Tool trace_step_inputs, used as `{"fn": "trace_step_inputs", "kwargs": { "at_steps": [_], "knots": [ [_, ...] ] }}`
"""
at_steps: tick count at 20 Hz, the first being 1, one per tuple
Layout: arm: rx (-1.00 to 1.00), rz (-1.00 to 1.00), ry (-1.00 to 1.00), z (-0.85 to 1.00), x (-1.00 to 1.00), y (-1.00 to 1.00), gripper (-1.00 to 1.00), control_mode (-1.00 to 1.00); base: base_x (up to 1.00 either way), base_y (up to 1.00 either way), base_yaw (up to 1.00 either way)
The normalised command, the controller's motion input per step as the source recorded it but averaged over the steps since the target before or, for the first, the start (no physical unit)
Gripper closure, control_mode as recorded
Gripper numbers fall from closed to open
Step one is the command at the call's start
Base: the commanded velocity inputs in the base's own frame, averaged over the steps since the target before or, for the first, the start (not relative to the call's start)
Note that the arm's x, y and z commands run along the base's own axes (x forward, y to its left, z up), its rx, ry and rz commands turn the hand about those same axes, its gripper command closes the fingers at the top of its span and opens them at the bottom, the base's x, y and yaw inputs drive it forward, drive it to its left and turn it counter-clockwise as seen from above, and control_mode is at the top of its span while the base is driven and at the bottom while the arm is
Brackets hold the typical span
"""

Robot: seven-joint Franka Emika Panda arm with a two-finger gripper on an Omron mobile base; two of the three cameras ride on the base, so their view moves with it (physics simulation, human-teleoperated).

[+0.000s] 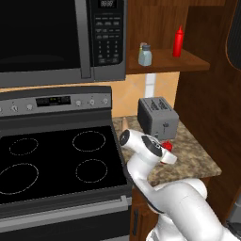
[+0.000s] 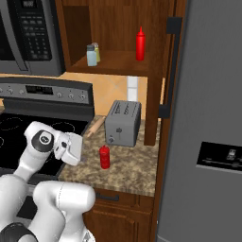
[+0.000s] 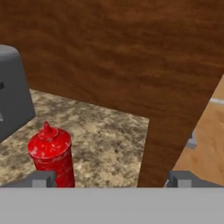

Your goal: Put the shaker and condiment bottle from the counter next to their counterparts in the cabinet.

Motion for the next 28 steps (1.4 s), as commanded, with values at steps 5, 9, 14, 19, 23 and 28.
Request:
{"fn": "trace_step_inputs", "kwargs": {
  "at_steps": [5, 9, 14, 19, 23, 28],
  "knots": [
    [0.0, -0.01, 0.0, -0.11, 0.18, 0.0, -1.0, -1.0, 0.0, 0.0, 0.0],
    [0.0, -0.01, 0.0, -0.09, 0.2, 0.0, -1.0, -1.0, 0.0, 0.0, 0.0],
    [0.0, -0.01, 0.0, -0.1, 0.11, 0.0, -1.0, -1.0, 0.0, 0.0, 0.0],
    [0.0, -0.02, 0.0, -0.1, 0.23, 0.0, -1.0, -1.0, 0.0, 0.0, 0.0],
    [0.0, 0.0, 0.0, -0.15, 0.17, 0.0, -1.0, -1.0, 0.0, 0.0, 0.0],
    [0.0, 0.0, 0.0, -0.14, 0.18, 0.0, -1.0, -1.0, 0.0, 0.0, 0.0]
  ]
}}
